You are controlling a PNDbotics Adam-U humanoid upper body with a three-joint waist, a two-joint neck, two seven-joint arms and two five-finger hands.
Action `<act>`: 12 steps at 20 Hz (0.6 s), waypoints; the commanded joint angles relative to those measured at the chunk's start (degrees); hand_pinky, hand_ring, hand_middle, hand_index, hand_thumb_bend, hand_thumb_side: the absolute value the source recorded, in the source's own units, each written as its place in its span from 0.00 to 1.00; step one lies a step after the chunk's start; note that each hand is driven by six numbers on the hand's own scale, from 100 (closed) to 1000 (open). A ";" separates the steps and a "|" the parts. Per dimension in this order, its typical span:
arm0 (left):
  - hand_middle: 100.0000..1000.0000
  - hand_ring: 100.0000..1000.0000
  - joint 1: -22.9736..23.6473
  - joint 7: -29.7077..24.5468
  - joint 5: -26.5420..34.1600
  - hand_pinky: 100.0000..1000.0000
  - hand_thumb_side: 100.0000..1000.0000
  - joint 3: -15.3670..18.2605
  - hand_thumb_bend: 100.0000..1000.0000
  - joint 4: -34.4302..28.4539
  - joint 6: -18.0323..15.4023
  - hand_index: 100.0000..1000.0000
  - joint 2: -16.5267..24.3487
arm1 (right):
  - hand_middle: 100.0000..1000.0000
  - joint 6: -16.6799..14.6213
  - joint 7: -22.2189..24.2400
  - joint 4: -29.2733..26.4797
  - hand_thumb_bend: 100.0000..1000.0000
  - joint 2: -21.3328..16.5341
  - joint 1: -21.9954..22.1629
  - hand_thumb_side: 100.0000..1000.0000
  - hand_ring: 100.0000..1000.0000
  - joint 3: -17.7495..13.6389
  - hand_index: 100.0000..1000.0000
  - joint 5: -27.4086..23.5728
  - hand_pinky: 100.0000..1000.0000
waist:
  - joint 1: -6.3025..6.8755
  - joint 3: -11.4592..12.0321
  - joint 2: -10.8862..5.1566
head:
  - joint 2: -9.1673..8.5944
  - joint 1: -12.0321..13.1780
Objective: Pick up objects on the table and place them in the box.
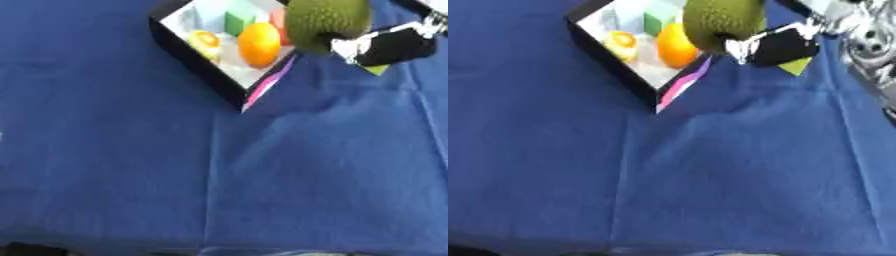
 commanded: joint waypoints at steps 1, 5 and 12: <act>0.67 0.71 -0.52 0.28 -0.21 0.64 0.58 0.44 0.00 -1.61 -0.56 0.76 1.03 | 0.46 -1.07 -0.11 6.15 0.17 3.50 -5.93 0.26 0.56 -1.02 0.60 2.60 0.81 | -0.31 0.43 -3.68 | -0.16 -0.62; 0.67 0.72 -1.34 1.02 -0.06 0.64 0.57 0.14 0.00 -2.65 -1.49 0.76 0.27 | 0.47 -5.64 -3.35 20.42 0.15 12.01 -12.29 0.23 0.57 -2.48 0.61 9.53 0.82 | 0.01 1.55 -3.34 | -0.90 -1.85; 0.68 0.72 -2.84 1.66 0.16 0.64 0.55 -0.73 0.00 -3.46 -2.42 0.76 -0.63 | 0.52 -13.94 -8.19 44.15 0.19 23.58 -15.63 0.31 0.63 -6.52 0.66 23.56 0.84 | 0.14 3.41 -2.64 | -1.87 -3.63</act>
